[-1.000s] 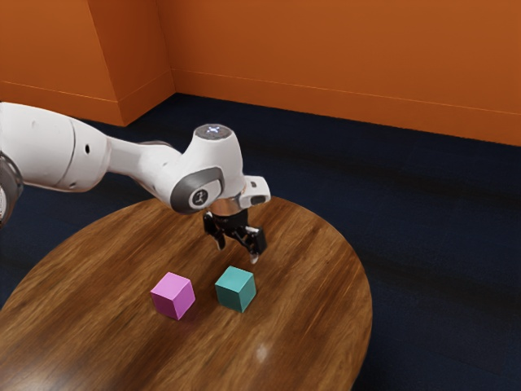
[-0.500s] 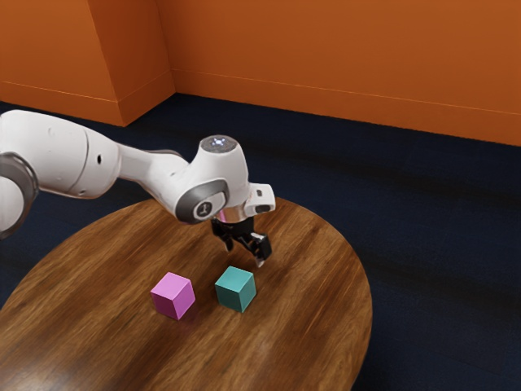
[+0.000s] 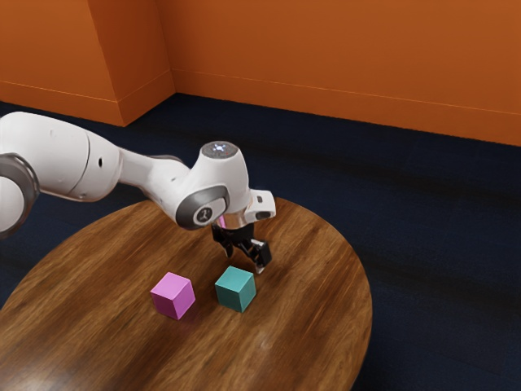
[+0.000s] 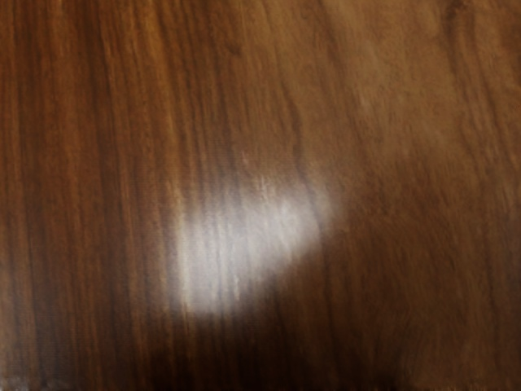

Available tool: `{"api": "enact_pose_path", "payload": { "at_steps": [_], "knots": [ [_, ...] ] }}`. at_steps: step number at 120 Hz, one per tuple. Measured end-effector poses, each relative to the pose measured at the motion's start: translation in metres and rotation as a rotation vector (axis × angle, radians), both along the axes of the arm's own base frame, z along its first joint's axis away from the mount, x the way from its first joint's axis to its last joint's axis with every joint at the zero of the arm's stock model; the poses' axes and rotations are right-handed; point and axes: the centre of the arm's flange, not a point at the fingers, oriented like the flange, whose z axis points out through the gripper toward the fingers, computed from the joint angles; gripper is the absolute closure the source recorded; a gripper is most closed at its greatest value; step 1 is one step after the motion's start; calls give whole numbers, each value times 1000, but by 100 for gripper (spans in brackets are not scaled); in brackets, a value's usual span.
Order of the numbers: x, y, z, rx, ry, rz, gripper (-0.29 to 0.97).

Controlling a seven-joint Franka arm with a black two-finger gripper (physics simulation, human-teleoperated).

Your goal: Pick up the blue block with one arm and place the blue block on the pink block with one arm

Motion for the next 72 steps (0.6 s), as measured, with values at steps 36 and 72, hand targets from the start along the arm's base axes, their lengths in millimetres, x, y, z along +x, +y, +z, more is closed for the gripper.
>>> {"api": "enact_pose_path", "payload": {
  "at_steps": [36,72],
  "knots": [
    [-25,-11,44,27,-34,-19,0],
    [-69,-29,44,16,-17,-37,0]
  ]
}}
